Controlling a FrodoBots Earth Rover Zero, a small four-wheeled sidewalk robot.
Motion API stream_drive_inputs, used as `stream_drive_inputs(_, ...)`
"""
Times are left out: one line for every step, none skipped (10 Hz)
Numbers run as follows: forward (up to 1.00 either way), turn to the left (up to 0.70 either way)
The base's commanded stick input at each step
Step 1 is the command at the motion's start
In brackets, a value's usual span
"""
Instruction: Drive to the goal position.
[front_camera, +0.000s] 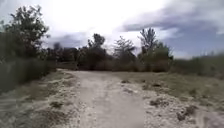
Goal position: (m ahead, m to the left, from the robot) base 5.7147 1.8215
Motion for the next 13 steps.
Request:
stream_drive_inputs(0.70, 0.00)
stream_drive_inputs(0.70, 0.00)
stream_drive_inputs(0.70, 0.00)
stream_drive_inputs(0.70, 0.00)
stream_drive_inputs(0.70, 0.00)
stream_drive_inputs(0.70, 0.00)
stream_drive_inputs(0.70, 0.00)
stream_drive_inputs(0.70, 0.00)
stream_drive_inputs(0.70, 0.00)
stream_drive_inputs(0.70, 0.00)
stream_drive_inputs(0.70, 0.00)
stream_drive_inputs(0.70, 0.00)
stream_drive_inputs(0.70, 0.00)
